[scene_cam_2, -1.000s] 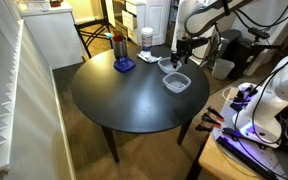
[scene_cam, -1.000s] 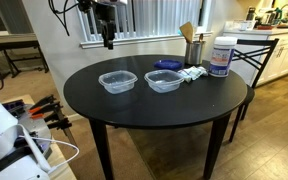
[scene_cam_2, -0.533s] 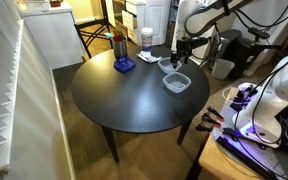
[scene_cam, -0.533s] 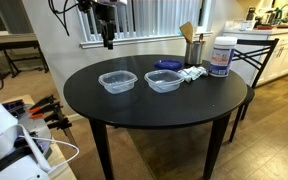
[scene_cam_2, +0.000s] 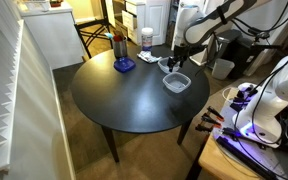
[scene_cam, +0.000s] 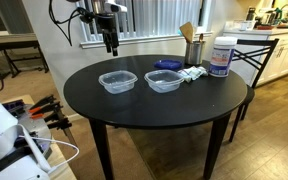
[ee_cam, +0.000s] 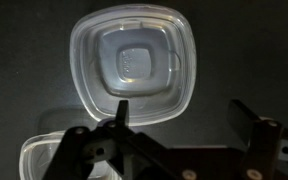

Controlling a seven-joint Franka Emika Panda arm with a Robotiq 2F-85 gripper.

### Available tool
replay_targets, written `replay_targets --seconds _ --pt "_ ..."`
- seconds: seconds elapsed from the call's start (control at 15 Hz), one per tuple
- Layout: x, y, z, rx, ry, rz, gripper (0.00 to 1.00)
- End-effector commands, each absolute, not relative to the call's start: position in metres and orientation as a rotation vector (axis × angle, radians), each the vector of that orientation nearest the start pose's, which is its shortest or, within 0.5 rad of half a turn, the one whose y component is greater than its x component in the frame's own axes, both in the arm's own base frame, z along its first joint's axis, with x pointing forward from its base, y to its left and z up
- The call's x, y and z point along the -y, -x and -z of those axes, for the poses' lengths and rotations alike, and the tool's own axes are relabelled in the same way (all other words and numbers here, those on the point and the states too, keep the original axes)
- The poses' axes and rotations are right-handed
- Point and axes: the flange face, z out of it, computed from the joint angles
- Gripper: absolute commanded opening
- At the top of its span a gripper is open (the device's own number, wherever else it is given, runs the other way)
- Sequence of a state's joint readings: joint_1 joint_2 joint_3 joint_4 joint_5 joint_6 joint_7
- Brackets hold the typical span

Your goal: Put the bowl closest to you in the bowl furthest to you

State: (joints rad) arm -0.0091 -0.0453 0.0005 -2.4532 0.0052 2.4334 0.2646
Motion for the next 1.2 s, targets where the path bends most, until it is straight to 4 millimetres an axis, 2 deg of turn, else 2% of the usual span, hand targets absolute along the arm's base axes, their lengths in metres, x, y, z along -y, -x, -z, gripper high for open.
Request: replay_targets --seconds 0.0,0.47,1.13 --pt "0.010 -0.484 -0.290 -0.384 3.093 0.074 1.00" --pt "0.014 -0.491 -0.259 -0.373 3.104 0.040 1.00" --pt "0.014 -0.496 -0.238 -0.378 3.111 -0.009 1.00"
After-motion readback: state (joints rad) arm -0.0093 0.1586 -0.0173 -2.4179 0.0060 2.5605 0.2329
